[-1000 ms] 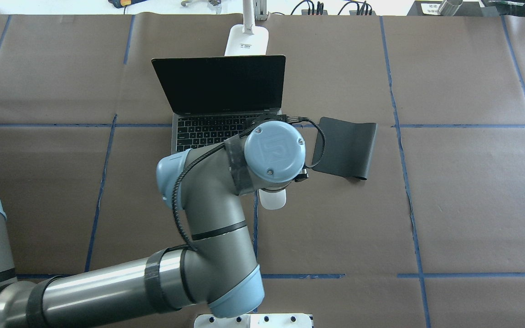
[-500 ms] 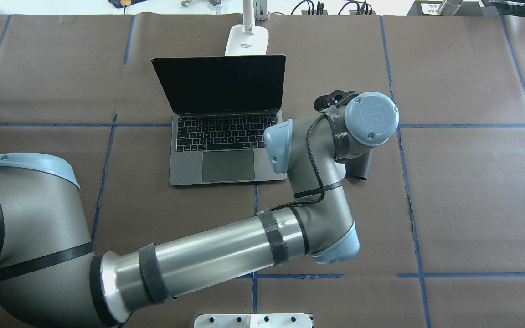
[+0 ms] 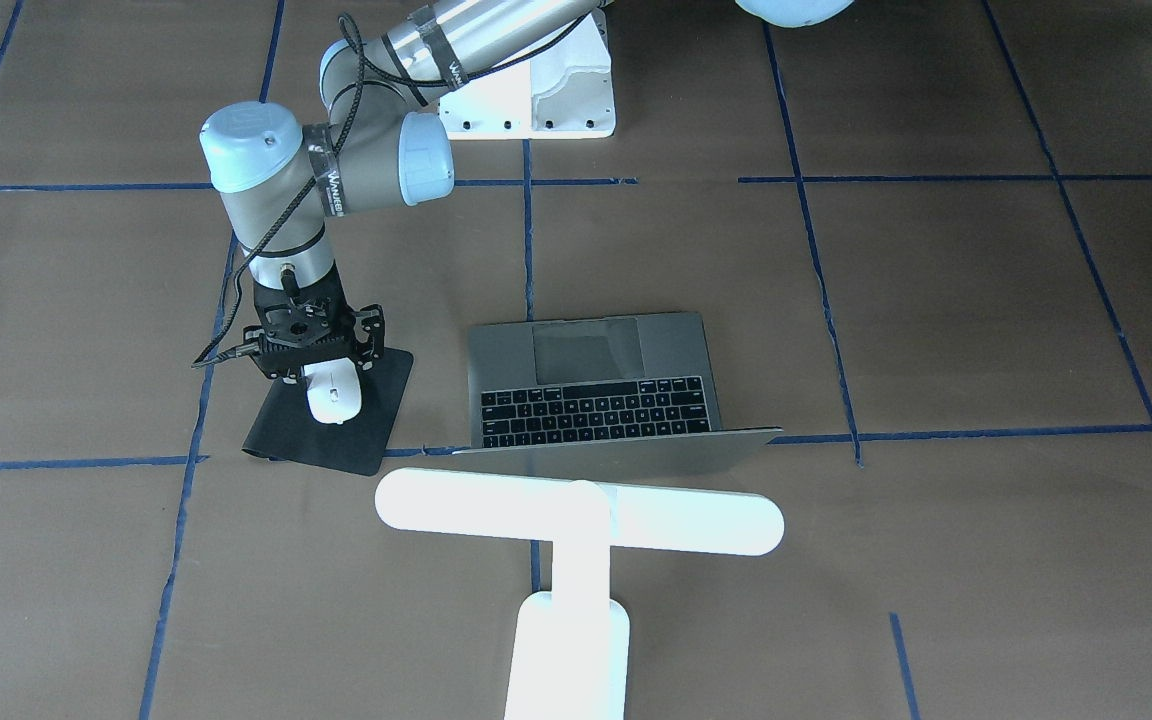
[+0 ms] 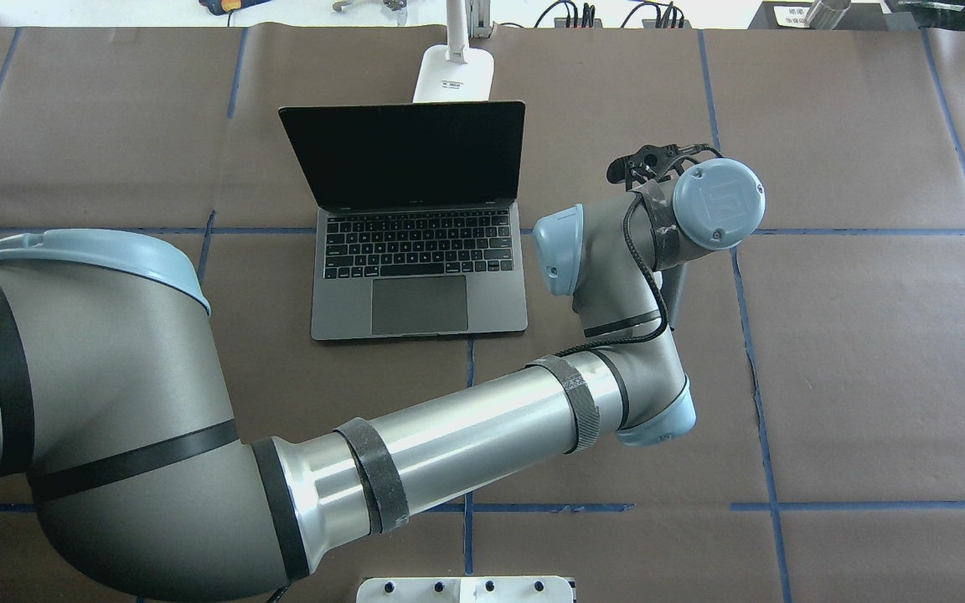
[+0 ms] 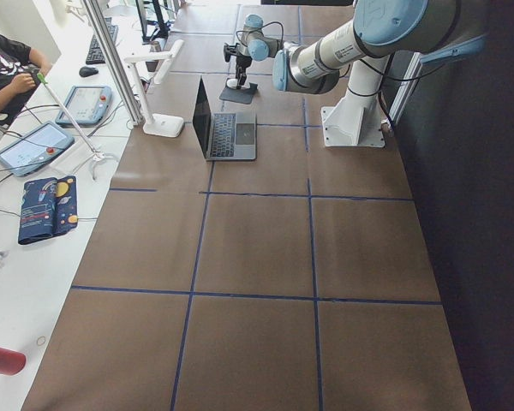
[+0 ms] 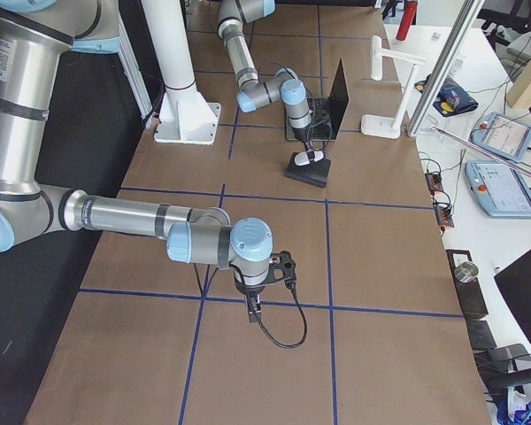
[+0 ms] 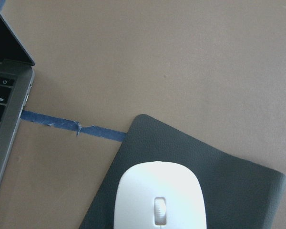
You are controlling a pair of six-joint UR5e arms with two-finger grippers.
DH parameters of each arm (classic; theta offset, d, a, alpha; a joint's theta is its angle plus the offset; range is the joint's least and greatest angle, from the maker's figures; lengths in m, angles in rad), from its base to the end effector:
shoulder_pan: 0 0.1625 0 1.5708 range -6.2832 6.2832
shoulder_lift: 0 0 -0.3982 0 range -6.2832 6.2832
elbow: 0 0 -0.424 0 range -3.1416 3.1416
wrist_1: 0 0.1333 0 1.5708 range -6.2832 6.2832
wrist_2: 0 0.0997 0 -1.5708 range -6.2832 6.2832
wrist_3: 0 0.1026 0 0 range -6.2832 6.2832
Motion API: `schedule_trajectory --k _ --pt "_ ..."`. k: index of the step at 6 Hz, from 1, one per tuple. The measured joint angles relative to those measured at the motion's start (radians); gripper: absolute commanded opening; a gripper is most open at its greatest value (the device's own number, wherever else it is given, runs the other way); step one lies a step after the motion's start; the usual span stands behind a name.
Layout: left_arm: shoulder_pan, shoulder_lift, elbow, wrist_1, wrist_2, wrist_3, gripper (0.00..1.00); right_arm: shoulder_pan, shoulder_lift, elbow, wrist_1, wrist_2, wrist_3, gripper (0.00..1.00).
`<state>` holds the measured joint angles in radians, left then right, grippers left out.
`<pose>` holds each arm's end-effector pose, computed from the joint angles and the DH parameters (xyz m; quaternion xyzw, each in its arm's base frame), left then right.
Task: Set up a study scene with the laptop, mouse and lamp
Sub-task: 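Carry the white mouse with the left gripper onto the mouse pad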
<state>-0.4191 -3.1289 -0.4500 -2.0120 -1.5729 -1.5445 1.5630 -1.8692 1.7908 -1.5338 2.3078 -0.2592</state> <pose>0.7907 -0.4979 -0.0233 0.0930 0.4150 -0.1762 0.8878 0.0612 -0.4026 0.6563 0.0260 -0.3597 -0.1168 0.9254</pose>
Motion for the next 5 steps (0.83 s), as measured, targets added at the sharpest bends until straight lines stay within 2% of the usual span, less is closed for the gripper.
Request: schedule_trajectory --k 2,4,5 --pt "0.018 -0.018 0.006 -0.009 -0.001 -0.007 1.0 0.0 -0.001 0.0 0.004 -0.001 0.0 1.0" --pt "0.009 -0.025 -0.053 0.027 -0.106 0.044 1.0 -0.001 0.003 0.0 0.007 -0.003 0.002 1.0" --pt "-0.014 0.005 -0.137 0.113 -0.18 0.075 1.0 -0.001 0.003 0.0 0.008 -0.003 0.005 1.0"
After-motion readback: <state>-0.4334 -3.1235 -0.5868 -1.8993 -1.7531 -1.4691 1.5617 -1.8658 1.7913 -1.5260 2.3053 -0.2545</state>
